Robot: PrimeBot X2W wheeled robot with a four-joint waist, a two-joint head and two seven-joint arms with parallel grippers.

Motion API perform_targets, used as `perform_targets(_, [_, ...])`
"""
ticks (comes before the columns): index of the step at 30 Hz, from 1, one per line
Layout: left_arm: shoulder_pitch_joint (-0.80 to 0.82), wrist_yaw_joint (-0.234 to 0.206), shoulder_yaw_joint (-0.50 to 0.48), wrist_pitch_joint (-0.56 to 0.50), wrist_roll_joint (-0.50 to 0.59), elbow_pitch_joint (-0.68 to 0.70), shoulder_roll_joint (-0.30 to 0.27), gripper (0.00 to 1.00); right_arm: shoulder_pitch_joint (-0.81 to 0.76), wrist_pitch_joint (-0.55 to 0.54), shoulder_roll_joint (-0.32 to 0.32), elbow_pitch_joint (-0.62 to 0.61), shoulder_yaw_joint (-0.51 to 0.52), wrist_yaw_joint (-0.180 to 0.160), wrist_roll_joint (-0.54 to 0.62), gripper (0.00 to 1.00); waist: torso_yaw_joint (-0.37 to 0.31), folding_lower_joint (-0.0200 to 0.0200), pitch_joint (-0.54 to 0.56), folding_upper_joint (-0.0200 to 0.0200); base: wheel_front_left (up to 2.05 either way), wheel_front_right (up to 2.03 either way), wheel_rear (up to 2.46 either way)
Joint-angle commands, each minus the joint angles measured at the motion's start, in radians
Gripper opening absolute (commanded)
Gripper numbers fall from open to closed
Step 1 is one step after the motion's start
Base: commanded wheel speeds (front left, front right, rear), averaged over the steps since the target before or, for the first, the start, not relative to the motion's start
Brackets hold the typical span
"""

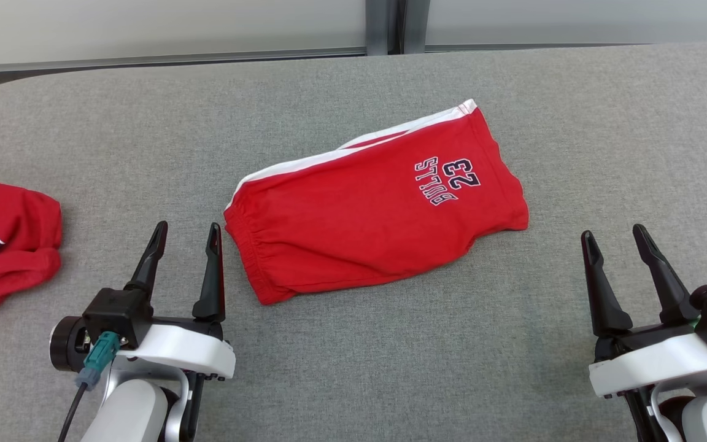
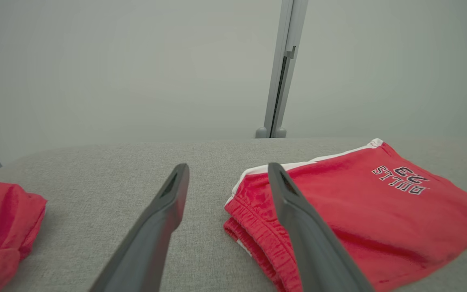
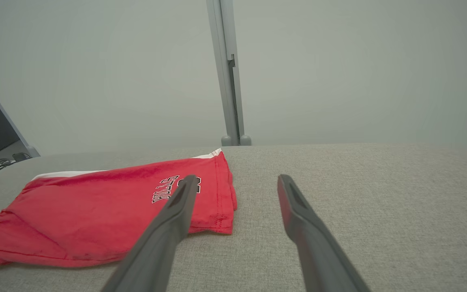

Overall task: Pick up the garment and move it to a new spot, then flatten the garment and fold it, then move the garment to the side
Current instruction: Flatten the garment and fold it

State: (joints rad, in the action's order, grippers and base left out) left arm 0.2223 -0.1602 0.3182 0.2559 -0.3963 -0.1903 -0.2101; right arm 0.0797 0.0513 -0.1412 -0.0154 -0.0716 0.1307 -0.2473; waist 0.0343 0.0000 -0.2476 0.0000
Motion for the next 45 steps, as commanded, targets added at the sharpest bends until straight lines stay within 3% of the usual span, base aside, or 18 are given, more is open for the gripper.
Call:
perform_targets(1, [-0.004, -0.007, 0.0, 0.0, -0.005, 0.0, -0.005, 1.0, -0.001, -0.002, -0.006, -0.006, 0.0, 0.0, 0.003, 1.0, 0.001, 0.0, -0.002, 0.0, 0.0, 0.0, 0.0])
perform_targets(13, [0.047, 0.0, 0.021, 0.0, 0.003, 0.011, 0.008, 1.0, 0.123, -0.003, -0.045, 0.07, -0.027, 0.0, -0.013, 1.0, 0.035, 0.0, -0.06, 0.0, 0.0, 0.0, 0.0])
perform_targets(24, [0.122, 0.028, 0.04, 0.007, 0.014, -0.011, 0.04, 1.0, 0.378, -0.005, -0.087, 0.385, -0.107, 0.0, -0.053, 1.0, 0.101, 0.0, -0.141, 0.0, 0.0, 0.0, 0.0])
perform_targets(33, [0.137, 0.042, 0.029, 0.01, 0.02, -0.031, 0.063, 1.0, 0.481, -0.043, -0.056, 0.646, -0.162, 0.0, -0.098, 1.0, 0.121, 0.0, -0.157, 0.0, 0.0, 0.0, 0.0])
perform_targets(34, [0.136, 0.044, 0.027, 0.01, 0.023, -0.03, 0.064, 1.0, 0.484, -0.051, -0.051, 0.663, -0.168, 0.0, -0.108, 0.95, 0.12, 0.0, -0.157, 0.0, 0.0, 0.0, 0.0])
perform_targets(35, [0.134, 0.043, 0.025, 0.01, 0.025, -0.03, 0.065, 1.0, 0.485, -0.058, -0.044, 0.677, -0.174, 0.0, -0.12, 0.49, 0.119, 0.0, -0.156, 0.0, 0.0, 0.0, 0.0])
perform_targets(36, [0.133, 0.045, 0.023, 0.01, 0.027, -0.03, 0.066, 1.0, 0.485, -0.067, -0.044, 0.692, -0.18, 0.0, -0.123, 0.33, 0.117, 0.0, -0.155, 0.0, 0.0, 0.0, 0.0])
perform_targets(37, [0.133, 0.047, 0.021, 0.01, 0.028, -0.03, 0.067, 1.0, 0.483, -0.071, -0.04, 0.702, -0.186, 0.0, -0.137, 0.0, 0.115, 0.0, -0.154, 0.0, 0.0, 0.0, 0.0])
perform_targets(45, [0.119, 0.061, 0.007, 0.01, 0.037, -0.035, 0.07, 1.0, 0.446, -0.012, -0.049, 0.693, -0.212, 0.0, -0.199, 0.0, 0.092, 0.0, -0.135, 0.0, 0.0, 0.0, 0.0])
